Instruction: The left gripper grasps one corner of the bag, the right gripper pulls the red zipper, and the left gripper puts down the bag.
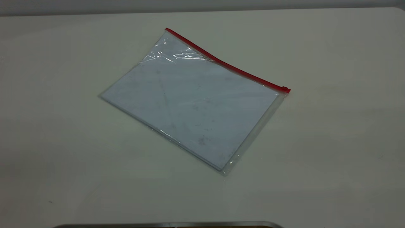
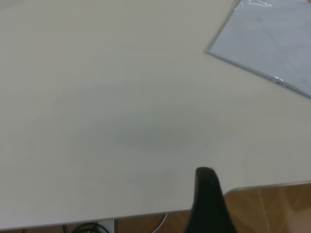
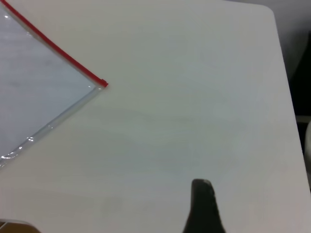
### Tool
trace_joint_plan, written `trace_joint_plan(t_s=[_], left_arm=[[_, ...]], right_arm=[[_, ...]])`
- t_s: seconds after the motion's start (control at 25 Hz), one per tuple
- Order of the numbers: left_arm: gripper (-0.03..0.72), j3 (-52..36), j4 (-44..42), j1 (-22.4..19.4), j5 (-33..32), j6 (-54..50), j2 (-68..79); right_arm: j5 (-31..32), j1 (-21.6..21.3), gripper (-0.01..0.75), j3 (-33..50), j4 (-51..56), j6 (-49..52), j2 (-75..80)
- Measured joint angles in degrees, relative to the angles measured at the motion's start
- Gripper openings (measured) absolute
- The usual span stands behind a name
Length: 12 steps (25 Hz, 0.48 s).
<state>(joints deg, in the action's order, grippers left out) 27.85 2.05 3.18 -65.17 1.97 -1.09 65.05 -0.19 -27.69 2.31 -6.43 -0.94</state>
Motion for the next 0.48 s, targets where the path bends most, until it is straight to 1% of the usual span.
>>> trace_joint_plan(t_s=[0.48], left_arm=[[0.59,0.0,0.0,0.0,0.0,0.0,0.0]], right_arm=[[0.0,0.0,0.585,0.0,0.0,0.4,0.0]])
